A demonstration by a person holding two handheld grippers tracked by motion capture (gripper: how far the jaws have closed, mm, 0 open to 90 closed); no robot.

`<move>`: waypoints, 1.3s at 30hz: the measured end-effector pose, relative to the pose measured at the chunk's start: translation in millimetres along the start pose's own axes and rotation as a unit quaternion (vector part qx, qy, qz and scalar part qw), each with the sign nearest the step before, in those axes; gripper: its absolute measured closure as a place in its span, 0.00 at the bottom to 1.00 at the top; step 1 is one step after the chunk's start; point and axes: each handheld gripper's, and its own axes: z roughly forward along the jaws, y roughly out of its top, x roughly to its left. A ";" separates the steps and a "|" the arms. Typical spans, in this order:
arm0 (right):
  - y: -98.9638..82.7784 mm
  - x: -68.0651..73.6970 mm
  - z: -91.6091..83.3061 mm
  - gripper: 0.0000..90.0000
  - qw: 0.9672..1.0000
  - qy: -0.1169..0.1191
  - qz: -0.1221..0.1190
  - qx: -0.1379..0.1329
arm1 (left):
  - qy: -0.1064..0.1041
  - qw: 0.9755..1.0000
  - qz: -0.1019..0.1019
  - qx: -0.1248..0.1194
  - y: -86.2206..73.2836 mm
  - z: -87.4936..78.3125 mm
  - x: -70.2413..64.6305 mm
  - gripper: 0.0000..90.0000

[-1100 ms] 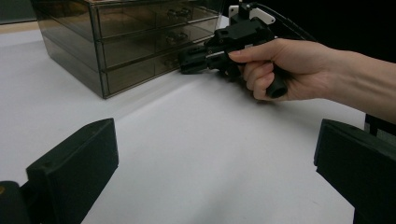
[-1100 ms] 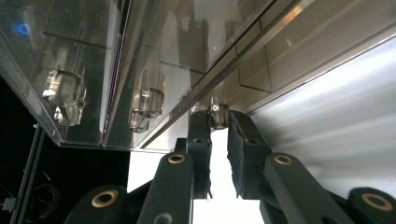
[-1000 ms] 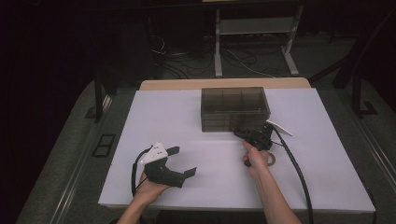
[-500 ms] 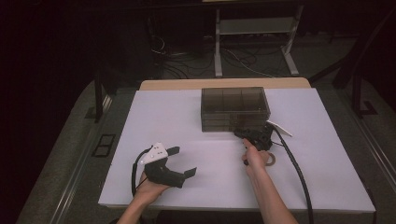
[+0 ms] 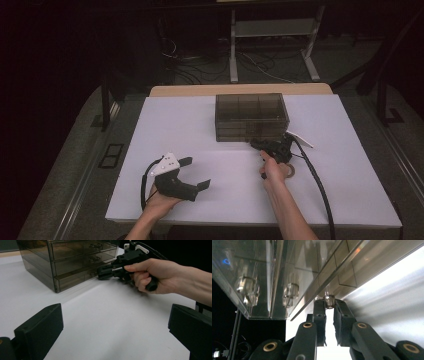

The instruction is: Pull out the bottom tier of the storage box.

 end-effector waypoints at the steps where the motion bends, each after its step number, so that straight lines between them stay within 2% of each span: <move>1: -0.9 0.5 -0.6 0.88 1.000 -0.001 0.001 0.001 | 0.000 1.000 0.000 0.000 0.0 0.1 -0.2 0.00; 4: -3.5 1.6 -2.6 0.89 1.000 -0.006 -0.005 0.004 | 0.000 1.000 0.001 0.000 0.0 0.0 -0.3 0.00; 32: -15.5 1.8 -10.6 0.88 1.000 -0.014 -0.001 0.001 | 0.001 1.000 0.001 0.002 -0.1 0.6 -0.3 0.00; 39: -16.3 3.0 -11.7 0.85 1.000 -0.019 -0.011 -0.002 | 0.001 1.000 0.002 0.003 -0.1 0.8 -0.3 0.00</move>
